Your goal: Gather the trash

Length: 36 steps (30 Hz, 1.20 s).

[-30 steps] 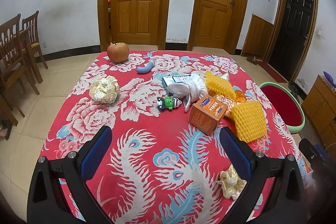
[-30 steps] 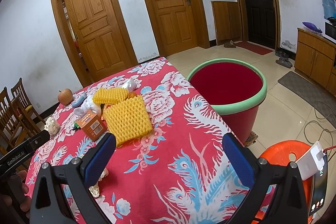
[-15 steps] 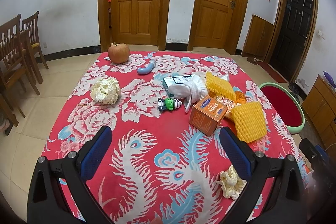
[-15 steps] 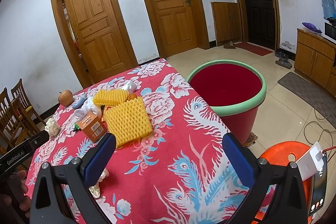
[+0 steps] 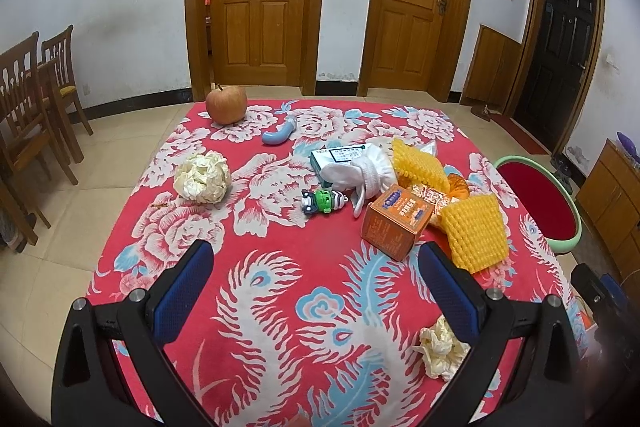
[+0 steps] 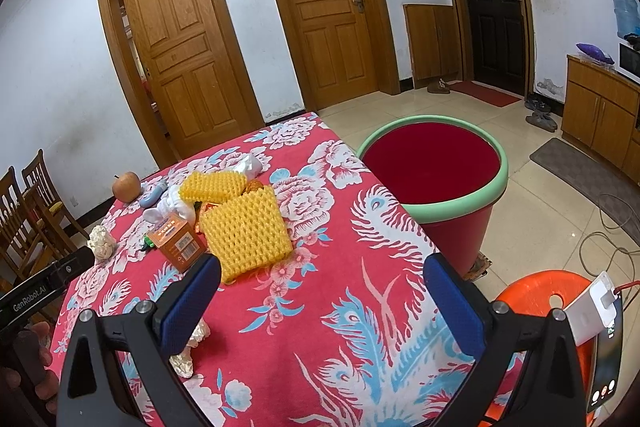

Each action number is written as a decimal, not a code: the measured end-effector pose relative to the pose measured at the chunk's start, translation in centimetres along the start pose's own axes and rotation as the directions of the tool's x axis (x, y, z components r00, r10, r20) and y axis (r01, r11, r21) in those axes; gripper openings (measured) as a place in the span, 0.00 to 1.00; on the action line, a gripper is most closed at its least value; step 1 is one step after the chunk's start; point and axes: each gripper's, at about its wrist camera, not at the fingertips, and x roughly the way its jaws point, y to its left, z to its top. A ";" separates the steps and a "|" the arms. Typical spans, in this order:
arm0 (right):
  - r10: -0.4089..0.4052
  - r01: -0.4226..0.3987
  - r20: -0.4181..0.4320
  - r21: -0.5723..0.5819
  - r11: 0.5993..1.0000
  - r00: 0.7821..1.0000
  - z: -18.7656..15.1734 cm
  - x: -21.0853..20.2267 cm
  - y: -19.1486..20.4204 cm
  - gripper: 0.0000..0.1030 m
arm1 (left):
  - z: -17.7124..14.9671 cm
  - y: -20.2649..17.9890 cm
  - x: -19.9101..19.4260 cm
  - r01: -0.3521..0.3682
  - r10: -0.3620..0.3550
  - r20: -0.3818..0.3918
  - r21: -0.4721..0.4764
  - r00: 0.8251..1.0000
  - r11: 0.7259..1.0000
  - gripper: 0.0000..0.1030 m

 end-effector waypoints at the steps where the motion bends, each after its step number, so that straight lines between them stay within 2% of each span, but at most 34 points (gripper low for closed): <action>1: 0.001 -0.001 0.001 0.000 1.000 1.000 0.0 0.0 0.0 1.00 | 0.3 0.1 0.0 -0.004 0.004 -0.001 0.001 1.000 1.000 0.98; 8: 0.017 -0.018 -0.034 -0.009 1.000 0.999 0.8 0.8 0.4 1.00 | 1.8 1.7 0.9 -0.036 0.036 -0.018 -0.001 0.999 0.999 0.98; 12: 0.027 -0.029 -0.055 -0.045 0.999 0.998 1.5 1.8 1.2 1.00 | 2.5 3.4 2.1 -0.078 0.078 -0.037 -0.002 0.996 0.997 0.98; 26: 0.011 -0.026 -0.194 -0.076 0.997 0.981 2.5 7.8 3.2 1.00 | 4.5 9.6 8.4 -0.140 0.133 -0.127 -0.044 0.983 0.989 0.98; 34: -0.017 -0.015 -0.258 -0.120 0.993 0.966 2.2 10.5 5.0 0.99 | 5.2 10.7 13.2 -0.115 0.105 -0.211 -0.038 0.972 0.993 0.84; 36: -0.019 -0.016 -0.273 -0.123 0.992 0.962 2.0 11.0 5.4 0.92 | 5.3 10.9 13.8 -0.082 0.068 -0.221 -0.054 0.973 0.995 0.73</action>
